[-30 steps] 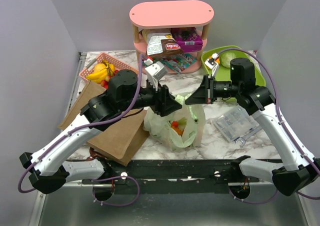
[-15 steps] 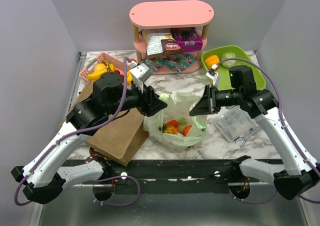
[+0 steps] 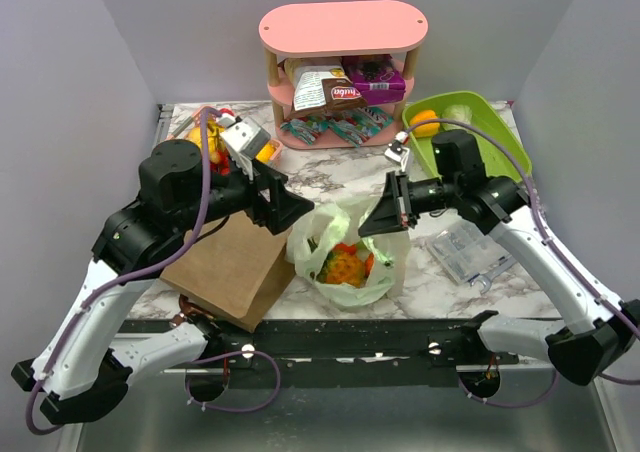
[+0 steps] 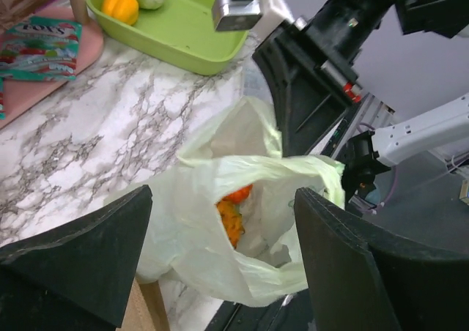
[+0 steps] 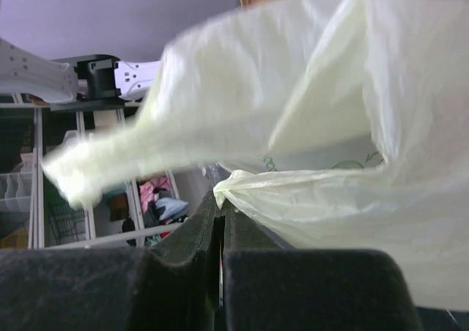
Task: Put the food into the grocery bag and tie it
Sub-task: Adjust the grocery bag at the center of the board.
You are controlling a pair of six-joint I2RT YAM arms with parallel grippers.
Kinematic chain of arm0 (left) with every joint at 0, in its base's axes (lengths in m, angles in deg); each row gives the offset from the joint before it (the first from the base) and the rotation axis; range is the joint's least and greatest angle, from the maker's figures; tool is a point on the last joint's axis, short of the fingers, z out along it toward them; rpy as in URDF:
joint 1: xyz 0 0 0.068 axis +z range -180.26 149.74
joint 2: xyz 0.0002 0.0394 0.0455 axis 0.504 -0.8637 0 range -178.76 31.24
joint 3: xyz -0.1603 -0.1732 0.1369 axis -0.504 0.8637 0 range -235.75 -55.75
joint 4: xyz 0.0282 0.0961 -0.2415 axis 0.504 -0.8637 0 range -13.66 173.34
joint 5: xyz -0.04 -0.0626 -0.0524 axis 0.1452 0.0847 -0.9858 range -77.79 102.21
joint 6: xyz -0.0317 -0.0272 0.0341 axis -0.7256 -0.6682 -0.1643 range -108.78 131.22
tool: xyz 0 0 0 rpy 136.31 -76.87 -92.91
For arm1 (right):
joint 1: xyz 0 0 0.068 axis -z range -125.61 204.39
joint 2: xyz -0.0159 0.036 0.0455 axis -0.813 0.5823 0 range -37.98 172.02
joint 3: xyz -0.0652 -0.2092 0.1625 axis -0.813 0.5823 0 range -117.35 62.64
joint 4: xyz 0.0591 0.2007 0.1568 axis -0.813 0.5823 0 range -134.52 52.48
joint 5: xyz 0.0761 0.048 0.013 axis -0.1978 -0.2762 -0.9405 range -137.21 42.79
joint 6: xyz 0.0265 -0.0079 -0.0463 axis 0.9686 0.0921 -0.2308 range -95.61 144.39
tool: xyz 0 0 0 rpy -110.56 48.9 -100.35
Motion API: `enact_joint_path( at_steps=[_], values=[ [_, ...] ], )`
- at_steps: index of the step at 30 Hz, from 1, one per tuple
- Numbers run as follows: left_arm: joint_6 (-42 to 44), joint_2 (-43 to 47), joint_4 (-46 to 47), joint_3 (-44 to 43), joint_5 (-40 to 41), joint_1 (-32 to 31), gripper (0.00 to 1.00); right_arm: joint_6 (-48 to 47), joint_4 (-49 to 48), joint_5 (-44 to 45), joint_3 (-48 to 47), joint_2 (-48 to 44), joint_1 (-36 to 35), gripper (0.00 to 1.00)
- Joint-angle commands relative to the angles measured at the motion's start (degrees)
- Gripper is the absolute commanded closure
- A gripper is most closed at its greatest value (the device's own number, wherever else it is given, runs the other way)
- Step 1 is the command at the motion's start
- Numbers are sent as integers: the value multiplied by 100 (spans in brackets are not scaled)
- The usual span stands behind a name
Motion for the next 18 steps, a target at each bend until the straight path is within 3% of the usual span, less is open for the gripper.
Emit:
enact_joint_path(
  at_steps=[1,3,7,9,18],
  values=[
    [178,136,-554,-496,-78,94,20,132,-287,321,-323,392,-382,96],
    [322,201,-716,-532,144,107,26,127,-334,355,-412,485,-424,96],
    [618,345,-888,-144,543,134,55,130,-362,350,-478,588,-454,96],
    [681,402,-908,71,387,139,64,94,-302,393,-478,584,-458,96],
    [1226,536,-692,867,-1489,139,64,-219,583,1483,-531,431,-454,99]
  ],
)
